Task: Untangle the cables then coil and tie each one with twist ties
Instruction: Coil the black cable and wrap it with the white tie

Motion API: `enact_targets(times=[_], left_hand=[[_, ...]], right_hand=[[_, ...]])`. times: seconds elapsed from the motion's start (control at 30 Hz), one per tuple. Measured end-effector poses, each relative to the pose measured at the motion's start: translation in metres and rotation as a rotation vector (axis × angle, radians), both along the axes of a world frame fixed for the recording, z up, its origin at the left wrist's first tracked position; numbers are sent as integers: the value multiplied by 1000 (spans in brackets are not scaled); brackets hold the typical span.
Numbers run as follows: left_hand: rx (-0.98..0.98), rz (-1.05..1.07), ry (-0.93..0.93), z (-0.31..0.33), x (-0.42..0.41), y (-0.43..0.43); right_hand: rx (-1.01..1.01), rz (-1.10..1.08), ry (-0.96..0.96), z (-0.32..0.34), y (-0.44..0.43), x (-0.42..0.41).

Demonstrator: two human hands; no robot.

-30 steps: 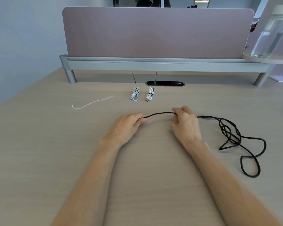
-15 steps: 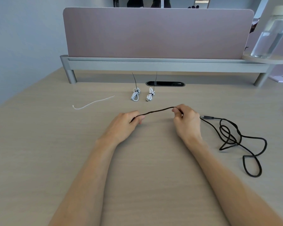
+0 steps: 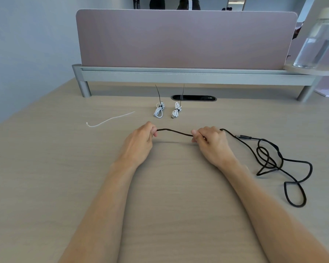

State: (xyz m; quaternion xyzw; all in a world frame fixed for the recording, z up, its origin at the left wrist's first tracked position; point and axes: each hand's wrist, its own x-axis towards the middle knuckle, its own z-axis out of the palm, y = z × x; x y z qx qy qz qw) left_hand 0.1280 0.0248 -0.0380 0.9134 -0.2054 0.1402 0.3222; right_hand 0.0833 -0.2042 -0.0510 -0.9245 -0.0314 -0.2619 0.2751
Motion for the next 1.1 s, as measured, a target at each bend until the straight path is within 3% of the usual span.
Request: enact_targets(times=[0.1, 0.2, 0.3, 0.47, 0.63, 0.73, 0.83, 0.9, 0.93, 1.0, 1.1], left_hand=[[74, 58, 13, 2, 0, 0], [65, 47, 44, 4, -2, 0], [28, -40, 70, 4, -7, -8], [46, -148, 72, 3, -13, -18], [-67, -155, 86, 3, -10, -20], [-148, -94, 137, 4, -10, -21], [-355, -149, 441, 14, -13, -22], [-462, -269, 792, 23, -17, -19], [-449, -328, 872, 25, -20, -17], [-381, -415, 913, 27, -25, -16], [-293, -509, 942, 30, -29, -18]], right_hand=[[-146, -47, -36, -4, -9, 3], [-148, -115, -49, 0, -18, 0], [-84, -41, -2, 2, -14, -2], [-156, 135, 127, 3, 18, -7], [246, 314, 230, 16, 32, -18], [378, 327, 286, 22, 33, -22], [468, 294, 238, 27, 29, -21], [661, 256, 192, 30, 28, -20], [767, 234, 157, 33, 27, -19], [886, 189, 75, 38, 25, -18], [890, 140, 2, 37, 24, -16]])
